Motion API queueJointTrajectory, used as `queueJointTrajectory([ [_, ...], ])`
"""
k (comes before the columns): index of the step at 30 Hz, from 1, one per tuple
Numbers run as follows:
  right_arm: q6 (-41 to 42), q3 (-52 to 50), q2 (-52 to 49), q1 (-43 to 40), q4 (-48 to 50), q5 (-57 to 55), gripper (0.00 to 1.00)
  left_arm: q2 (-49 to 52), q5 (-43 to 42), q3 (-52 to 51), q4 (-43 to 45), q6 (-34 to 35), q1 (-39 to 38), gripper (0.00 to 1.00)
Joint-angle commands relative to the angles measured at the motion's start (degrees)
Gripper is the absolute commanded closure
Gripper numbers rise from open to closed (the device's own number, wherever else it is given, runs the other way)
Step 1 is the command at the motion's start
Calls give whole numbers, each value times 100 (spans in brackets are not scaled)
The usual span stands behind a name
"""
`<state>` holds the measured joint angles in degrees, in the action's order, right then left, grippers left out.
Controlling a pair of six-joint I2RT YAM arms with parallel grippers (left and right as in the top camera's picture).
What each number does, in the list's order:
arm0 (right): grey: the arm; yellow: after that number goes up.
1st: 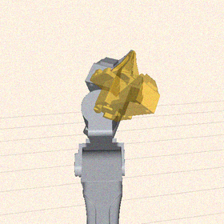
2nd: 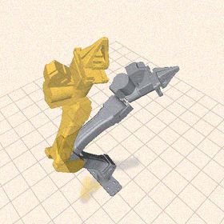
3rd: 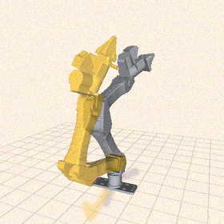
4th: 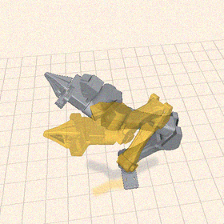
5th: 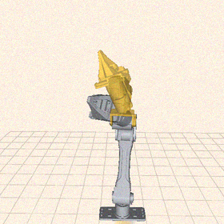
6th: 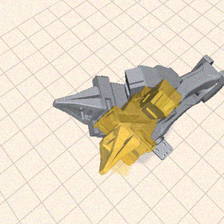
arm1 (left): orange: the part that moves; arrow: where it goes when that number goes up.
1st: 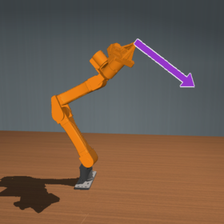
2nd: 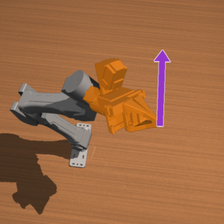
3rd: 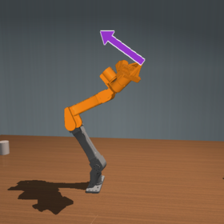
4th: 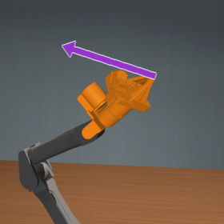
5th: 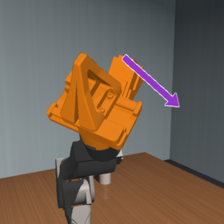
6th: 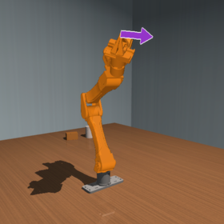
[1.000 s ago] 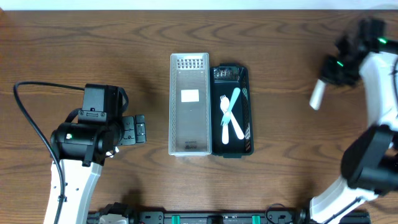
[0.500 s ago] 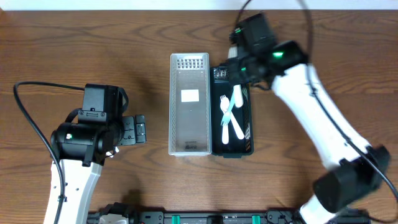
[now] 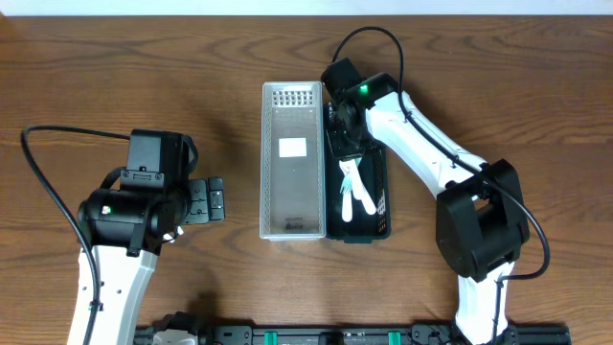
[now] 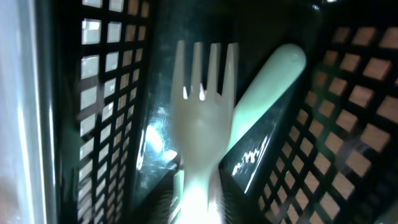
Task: Pack container
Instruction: 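Carry the white fork into the black basket and release it, then lift the right arm away and swing the left gripper toward the white spoons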
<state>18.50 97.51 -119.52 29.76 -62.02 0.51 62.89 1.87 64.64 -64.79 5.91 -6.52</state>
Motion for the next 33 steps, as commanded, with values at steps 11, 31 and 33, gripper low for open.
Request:
queueJointTrajectory([
  [11,-365,461,468,-28,-195,-55,57,-4,13,122,-81,-70,24,2],
  [31,-850,1198,2715,-3198,-1543,-293,23,-879,1692,1349,-1248,4721,1700,2],
  [33,-855,957,2715,-3449,-1491,39,23,-844,1797,1143,-1185,5694,2129,2],
])
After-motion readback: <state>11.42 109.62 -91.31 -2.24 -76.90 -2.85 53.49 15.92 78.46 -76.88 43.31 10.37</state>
